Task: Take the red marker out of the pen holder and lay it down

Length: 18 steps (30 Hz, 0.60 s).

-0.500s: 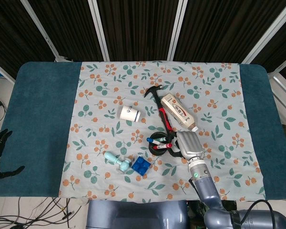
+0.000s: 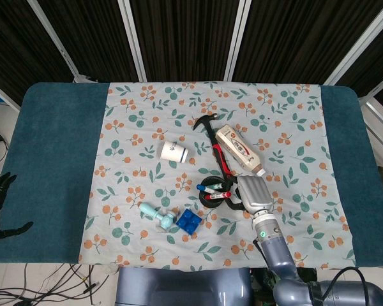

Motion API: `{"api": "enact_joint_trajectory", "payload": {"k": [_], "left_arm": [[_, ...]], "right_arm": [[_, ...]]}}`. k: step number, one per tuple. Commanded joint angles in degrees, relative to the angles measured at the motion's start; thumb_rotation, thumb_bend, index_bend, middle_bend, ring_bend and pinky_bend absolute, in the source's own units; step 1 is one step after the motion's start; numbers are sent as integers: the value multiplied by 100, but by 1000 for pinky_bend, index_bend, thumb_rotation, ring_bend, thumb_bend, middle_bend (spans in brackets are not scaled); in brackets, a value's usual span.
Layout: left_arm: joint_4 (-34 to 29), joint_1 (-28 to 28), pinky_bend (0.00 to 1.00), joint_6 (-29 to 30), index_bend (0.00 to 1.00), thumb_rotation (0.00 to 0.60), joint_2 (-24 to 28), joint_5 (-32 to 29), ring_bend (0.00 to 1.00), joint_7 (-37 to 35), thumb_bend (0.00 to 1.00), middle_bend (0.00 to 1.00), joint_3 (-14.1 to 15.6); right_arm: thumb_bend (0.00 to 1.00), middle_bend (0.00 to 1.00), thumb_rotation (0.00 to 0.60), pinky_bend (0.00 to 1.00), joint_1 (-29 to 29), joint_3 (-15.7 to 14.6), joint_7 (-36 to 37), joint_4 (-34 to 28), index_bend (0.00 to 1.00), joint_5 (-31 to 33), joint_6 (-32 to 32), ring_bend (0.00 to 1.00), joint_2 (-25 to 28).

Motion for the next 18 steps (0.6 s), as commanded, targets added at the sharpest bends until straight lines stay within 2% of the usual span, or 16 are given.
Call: {"api": "enact_joint_trajectory", "payload": {"k": [1, 18], "left_arm": [[2, 3, 0, 10, 0, 600, -4, 8, 0, 7, 0, 0, 1], [5, 7, 0, 27, 0, 600, -14, 16, 0, 16, 0, 0, 0]], "right_arm": [[456, 1000, 600, 1000, -4, -11, 1, 4, 650, -3, 7, 1000, -5], [457, 1000, 600, 1000, -36, -3, 36, -153, 669, -102, 54, 1000, 144]]}}
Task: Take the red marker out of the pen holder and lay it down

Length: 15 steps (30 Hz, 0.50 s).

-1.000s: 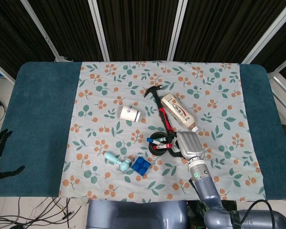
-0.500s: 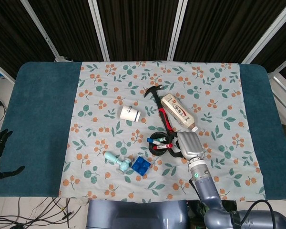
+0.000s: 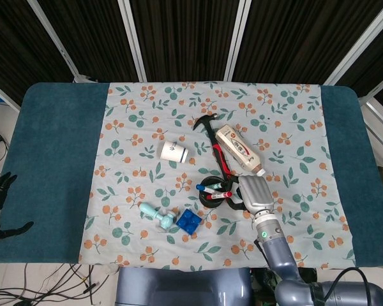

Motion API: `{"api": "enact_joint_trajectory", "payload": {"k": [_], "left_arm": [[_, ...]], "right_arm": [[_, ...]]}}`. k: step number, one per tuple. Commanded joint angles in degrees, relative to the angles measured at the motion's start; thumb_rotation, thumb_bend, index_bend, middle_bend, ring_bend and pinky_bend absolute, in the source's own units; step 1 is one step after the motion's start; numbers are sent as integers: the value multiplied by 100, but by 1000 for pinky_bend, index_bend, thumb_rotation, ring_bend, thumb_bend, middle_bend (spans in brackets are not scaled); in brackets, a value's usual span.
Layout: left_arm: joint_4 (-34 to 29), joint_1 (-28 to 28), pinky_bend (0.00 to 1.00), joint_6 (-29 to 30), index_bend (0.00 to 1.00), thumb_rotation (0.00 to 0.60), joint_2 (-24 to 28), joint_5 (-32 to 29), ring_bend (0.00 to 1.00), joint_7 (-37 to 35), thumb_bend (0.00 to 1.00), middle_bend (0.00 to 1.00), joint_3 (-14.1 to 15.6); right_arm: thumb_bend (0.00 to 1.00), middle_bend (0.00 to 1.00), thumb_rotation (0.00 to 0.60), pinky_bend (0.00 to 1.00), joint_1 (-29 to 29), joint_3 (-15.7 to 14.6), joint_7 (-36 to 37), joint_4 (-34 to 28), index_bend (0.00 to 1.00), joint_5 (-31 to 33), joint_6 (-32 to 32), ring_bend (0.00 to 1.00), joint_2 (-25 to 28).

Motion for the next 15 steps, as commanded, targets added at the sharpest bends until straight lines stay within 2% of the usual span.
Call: {"api": "enact_joint_trajectory", "payload": {"k": [1, 6, 11, 15], "left_arm": [[-2, 0, 0, -2, 0, 600, 1, 0, 0, -4, 0, 0, 1], [-5, -2, 0, -1, 0, 600, 0, 1, 0, 1, 0, 0, -1], [-7, 4, 0, 29, 0, 600, -5, 35, 0, 14, 0, 0, 3], [-8, 8, 0, 48, 0, 600, -11, 63, 0, 22, 0, 0, 10]], "right_arm": [[457, 1000, 600, 1000, -14, 15, -5, -117, 671, -67, 39, 1000, 89], [458, 1000, 600, 1000, -41, 161, -34, -603, 678, -257, 178, 1000, 468], [458, 1000, 600, 1000, -188, 515, 105, -1352, 678, -533, 436, 1000, 1256], [457, 1000, 600, 1000, -313, 698, 319, -1529, 678, -482, 488, 1000, 1708]]}}
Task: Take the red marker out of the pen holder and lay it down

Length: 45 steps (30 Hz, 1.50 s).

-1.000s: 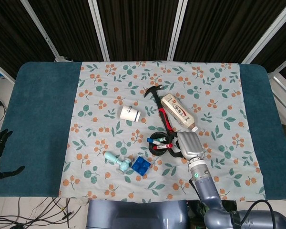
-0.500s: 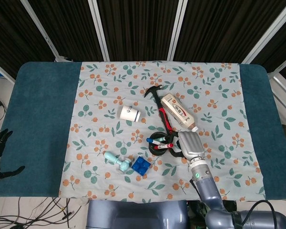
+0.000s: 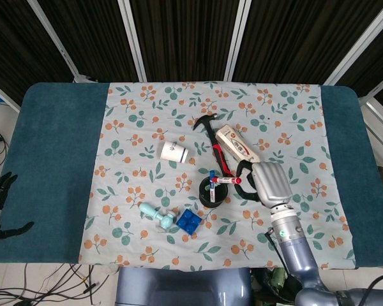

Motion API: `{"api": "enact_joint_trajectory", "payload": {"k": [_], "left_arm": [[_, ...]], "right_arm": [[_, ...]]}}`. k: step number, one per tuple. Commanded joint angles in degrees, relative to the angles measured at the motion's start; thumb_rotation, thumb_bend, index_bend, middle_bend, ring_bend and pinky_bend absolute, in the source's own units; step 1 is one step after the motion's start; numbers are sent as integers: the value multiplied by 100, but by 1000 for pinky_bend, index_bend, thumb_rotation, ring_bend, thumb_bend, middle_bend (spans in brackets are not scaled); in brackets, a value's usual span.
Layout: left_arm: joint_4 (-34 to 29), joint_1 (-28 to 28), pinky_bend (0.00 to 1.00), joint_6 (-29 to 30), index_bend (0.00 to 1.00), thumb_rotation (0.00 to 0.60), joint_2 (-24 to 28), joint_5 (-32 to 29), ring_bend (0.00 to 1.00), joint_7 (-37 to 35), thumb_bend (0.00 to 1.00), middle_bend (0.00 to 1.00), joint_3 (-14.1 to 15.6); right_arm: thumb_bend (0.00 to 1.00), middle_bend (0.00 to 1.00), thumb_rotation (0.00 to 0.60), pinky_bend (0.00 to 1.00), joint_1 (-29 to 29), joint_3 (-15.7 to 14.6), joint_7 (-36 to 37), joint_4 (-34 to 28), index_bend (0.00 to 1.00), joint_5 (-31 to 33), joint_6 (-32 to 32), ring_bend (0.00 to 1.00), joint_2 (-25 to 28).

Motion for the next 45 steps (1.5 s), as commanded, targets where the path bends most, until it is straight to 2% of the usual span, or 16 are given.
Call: {"api": "enact_joint_trajectory", "payload": {"k": [1, 4, 9, 15, 21, 26, 29, 31, 34, 39, 41, 42, 44, 45], "left_arm": [[-2, 1, 0, 5, 0, 600, -1, 10, 0, 0, 0, 0, 4], [0, 3, 0, 17, 0, 600, -6, 28, 0, 7, 0, 0, 7], [-12, 0, 0, 22, 0, 600, -15, 49, 0, 48, 0, 0, 16], [-24, 1, 0, 38, 0, 600, -30, 67, 0, 101, 0, 0, 22], [-37, 3, 0, 41, 0, 600, -34, 49, 0, 118, 0, 0, 17], [-15, 0, 0, 17, 0, 600, -31, 16, 0, 89, 0, 0, 13], [-11, -2, 0, 8, 0, 600, -27, 7, 0, 70, 0, 0, 10], [-8, -4, 0, 1, 0, 600, -24, 6, 0, 63, 0, 0, 11], [-8, -5, 0, 1, 0, 600, -23, 12, 0, 62, 0, 0, 12], [-8, -7, 0, -4, 0, 600, -20, 17, 0, 67, 0, 0, 17], [-9, -9, 0, -5, 0, 600, -21, 25, 0, 75, 0, 0, 21], [-10, -9, 0, -3, 0, 600, -20, 29, 0, 79, 0, 0, 23], [-11, -7, 0, 4, 0, 600, -20, 38, 0, 83, 0, 0, 25], [-11, -6, 0, 6, 0, 600, -19, 39, 0, 83, 0, 0, 25]], "right_arm": [[457, 1000, 600, 1000, -173, 229, 271, -212, 678, 6, 104, 1000, 454], [458, 1000, 600, 1000, -334, 221, 535, -185, 678, 38, 75, 1000, 713], [457, 1000, 600, 1000, -655, -129, 983, 100, 678, -90, -83, 1000, 856], [457, 1000, 600, 1000, -921, -603, 1386, 602, 677, -279, -303, 995, 613], [454, 1000, 600, 1000, -957, -739, 1454, 958, 677, -285, -399, 994, 311], [401, 1000, 600, 1000, -970, -764, 1395, 1065, 670, -275, -386, 991, 174], [338, 999, 600, 1000, -980, -792, 1318, 1119, 577, -224, -393, 985, 141], [292, 994, 600, 1000, -987, -807, 1270, 1148, 451, -186, -394, 978, 133], [262, 989, 600, 1000, -1023, -806, 1294, 1170, 317, -173, -392, 970, 163], [239, 969, 600, 980, -1167, -860, 1411, 1202, 175, -303, -370, 947, 403], [235, 918, 600, 932, -1267, -909, 1529, 1158, 136, -424, -363, 897, 567], [234, 846, 600, 876, -1323, -940, 1606, 1136, 116, -512, -354, 836, 644], [234, 649, 600, 738, -1477, -1074, 1781, 1106, 70, -794, -338, 662, 842], [234, 516, 600, 635, -1554, -1146, 1868, 1103, 39, -947, -321, 529, 928]]}}
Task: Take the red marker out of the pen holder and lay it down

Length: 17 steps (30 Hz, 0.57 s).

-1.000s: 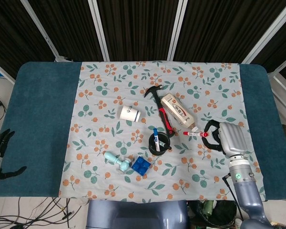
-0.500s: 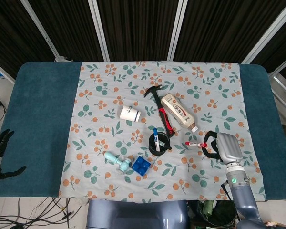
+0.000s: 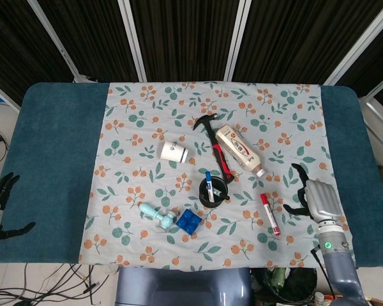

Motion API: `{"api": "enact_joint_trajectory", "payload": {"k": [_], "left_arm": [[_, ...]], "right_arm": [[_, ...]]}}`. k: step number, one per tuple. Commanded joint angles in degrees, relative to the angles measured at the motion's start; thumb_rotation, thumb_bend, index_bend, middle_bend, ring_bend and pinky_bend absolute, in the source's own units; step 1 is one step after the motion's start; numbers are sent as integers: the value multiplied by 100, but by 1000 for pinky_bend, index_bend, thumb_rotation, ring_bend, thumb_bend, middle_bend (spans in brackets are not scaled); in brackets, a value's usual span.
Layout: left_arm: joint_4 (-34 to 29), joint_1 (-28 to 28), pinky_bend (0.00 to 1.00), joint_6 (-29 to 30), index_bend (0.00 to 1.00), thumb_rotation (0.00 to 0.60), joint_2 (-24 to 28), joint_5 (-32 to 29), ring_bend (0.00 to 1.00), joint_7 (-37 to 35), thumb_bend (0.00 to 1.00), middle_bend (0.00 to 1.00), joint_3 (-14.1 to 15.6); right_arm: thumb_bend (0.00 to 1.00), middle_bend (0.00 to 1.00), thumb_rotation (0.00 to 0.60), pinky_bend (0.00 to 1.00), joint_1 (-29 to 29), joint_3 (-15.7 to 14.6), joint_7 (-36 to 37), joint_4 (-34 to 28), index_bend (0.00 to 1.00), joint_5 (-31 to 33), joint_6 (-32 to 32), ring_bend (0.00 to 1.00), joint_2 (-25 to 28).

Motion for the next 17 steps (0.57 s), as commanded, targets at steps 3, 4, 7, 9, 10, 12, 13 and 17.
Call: {"api": "enact_joint_trajectory", "payload": {"k": [3, 4, 7, 9, 10, 12, 13, 17], "left_arm": [[3, 5, 0, 13, 0, 600, 3, 15, 0, 4, 0, 0, 6], [4, 7, 0, 18, 0, 600, 3, 22, 0, 10, 0, 0, 8], [6, 11, 0, 32, 0, 600, 3, 40, 0, 22, 0, 0, 14], [7, 15, 0, 41, 0, 600, 2, 52, 0, 32, 0, 0, 19], [6, 16, 0, 43, 0, 600, 2, 55, 0, 35, 0, 0, 22], [3, 18, 0, 46, 0, 600, 3, 61, 0, 47, 0, 0, 26], [0, 20, 0, 51, 0, 600, 3, 64, 0, 55, 0, 0, 26], [-15, 25, 0, 67, 0, 600, -5, 72, 0, 92, 0, 0, 29]], "right_arm": [[222, 206, 600, 380, -527, -490, 576, 33, 0, -1043, 162, 188, 555], [211, 127, 600, 334, -622, -582, 664, 81, 0, -1260, 230, 112, 627], [167, 13, 600, 277, -890, -850, 834, 280, 0, -1874, 478, 13, 785], [138, 0, 600, 254, -1134, -1068, 889, 549, 0, -2414, 790, 0, 853], [132, 0, 600, 247, -1235, -1150, 904, 685, 0, -2629, 931, 0, 854], [125, 0, 600, 234, -1455, -1312, 1012, 963, 0, -3035, 1218, 0, 831], [125, 0, 600, 234, -1536, -1355, 1082, 1063, 0, -3161, 1327, 0, 816], [123, 0, 600, 234, -1767, -1417, 1341, 1455, 0, -3511, 1662, 0, 732]]}}
